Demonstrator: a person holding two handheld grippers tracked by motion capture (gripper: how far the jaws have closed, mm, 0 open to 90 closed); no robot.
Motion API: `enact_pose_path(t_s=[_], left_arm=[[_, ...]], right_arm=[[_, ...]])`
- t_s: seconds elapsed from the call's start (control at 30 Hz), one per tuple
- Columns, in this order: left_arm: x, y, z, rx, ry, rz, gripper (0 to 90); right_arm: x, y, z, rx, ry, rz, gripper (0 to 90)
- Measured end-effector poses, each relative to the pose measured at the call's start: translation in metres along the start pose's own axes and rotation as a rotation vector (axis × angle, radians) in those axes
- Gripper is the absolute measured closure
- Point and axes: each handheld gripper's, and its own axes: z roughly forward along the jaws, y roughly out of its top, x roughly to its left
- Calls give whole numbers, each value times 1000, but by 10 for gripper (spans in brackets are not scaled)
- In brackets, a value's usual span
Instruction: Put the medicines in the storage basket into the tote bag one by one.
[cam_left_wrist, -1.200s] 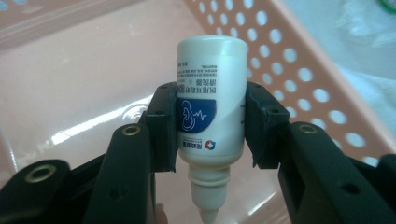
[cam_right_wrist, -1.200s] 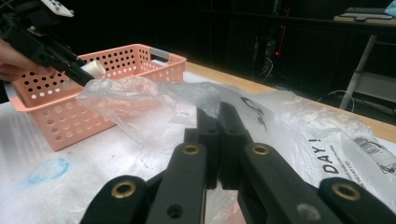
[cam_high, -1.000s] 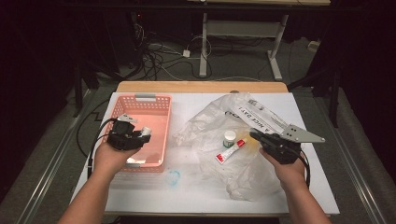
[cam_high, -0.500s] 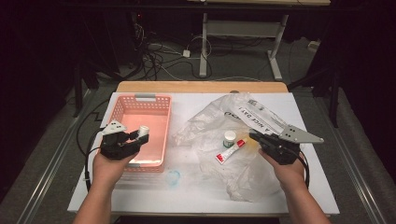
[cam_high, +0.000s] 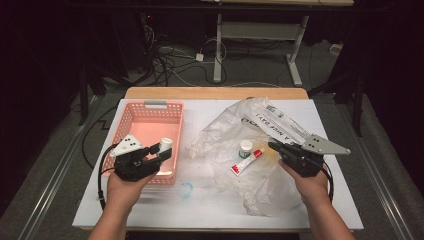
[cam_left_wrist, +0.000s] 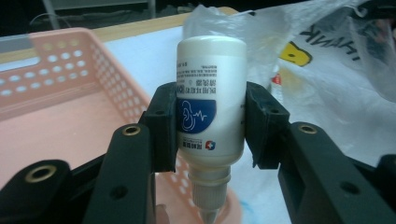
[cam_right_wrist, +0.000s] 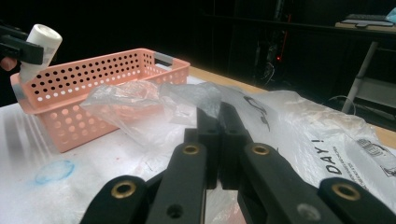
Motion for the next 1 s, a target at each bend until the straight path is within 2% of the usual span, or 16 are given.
enact_pose_path(t_s=[0.1,0.23,0.4,0.53,1.0], left_arm=[[-10,2,5,-1,-19,19,578],[-18,2,13,-10,-56,22,578],[-29,0,22,-3,-85,45,578],[-41,-1,33,21,-110,72,578],[-69,-2,70,57,-138,125,577]], right_arm=[[1,1,0,-3,2,-4,900],[3,1,1,0,5,-6,900],[4,1,2,2,12,-16,900],[4,1,2,2,12,-16,900],[5,2,1,-4,10,-15,900]])
